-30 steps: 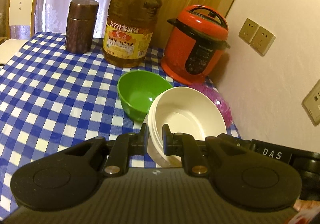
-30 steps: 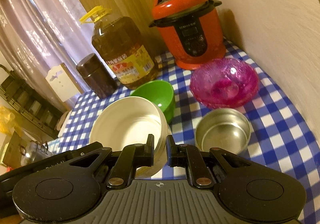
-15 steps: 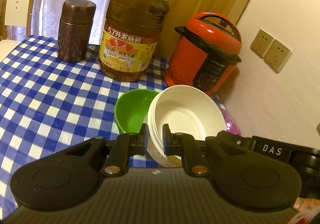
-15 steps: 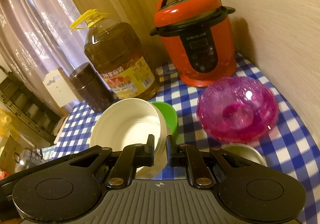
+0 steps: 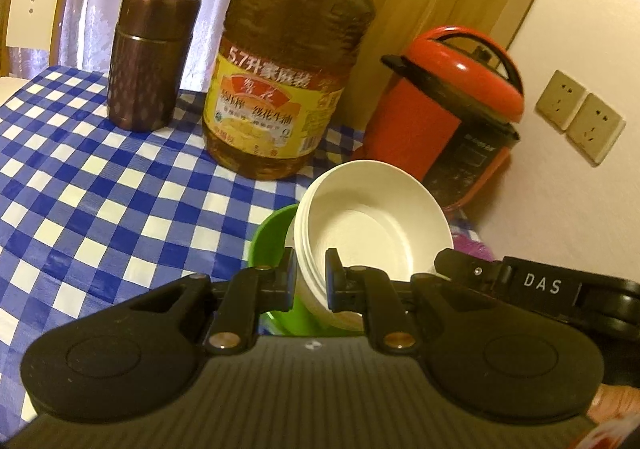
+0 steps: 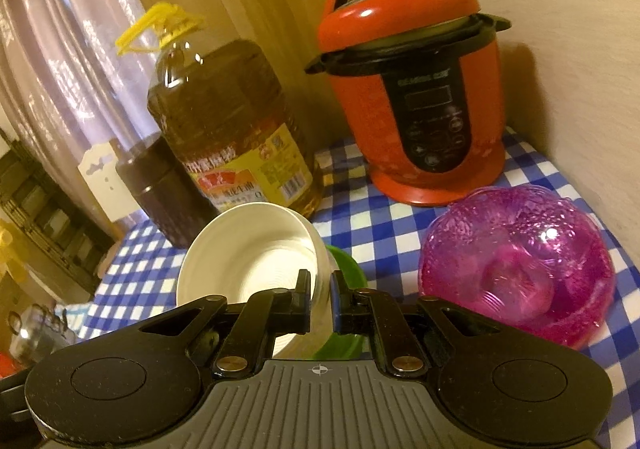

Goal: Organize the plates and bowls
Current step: 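Lower the white bowls into the green bowl with both grippers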

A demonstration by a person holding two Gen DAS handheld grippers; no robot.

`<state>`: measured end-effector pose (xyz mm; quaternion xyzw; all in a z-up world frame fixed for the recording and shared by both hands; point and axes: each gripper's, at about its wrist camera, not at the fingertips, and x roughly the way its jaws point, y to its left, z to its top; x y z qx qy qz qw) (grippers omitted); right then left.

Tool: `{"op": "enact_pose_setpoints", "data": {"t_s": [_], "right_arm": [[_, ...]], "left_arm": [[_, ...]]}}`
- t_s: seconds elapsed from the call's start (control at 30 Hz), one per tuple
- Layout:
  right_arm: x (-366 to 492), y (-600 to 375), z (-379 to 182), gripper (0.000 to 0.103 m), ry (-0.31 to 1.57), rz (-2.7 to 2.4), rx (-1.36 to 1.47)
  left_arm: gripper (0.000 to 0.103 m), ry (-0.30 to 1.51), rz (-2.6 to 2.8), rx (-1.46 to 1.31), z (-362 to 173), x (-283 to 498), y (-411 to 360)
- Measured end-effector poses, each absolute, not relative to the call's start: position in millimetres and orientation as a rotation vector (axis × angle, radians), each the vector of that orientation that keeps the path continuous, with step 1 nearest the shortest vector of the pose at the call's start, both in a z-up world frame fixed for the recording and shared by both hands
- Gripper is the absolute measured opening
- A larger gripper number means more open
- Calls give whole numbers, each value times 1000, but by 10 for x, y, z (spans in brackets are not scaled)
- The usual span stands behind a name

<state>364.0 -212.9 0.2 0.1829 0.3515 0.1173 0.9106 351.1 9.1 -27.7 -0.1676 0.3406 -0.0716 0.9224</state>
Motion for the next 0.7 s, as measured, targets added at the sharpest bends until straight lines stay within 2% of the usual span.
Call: {"op": "enact_pose_setpoints", "data": {"t_s": [0.7], "right_arm": [[3759,-2033,-345,10,789,236,275]], "left_arm": [[13,764,-160,-258,-575,3637,20]]}}
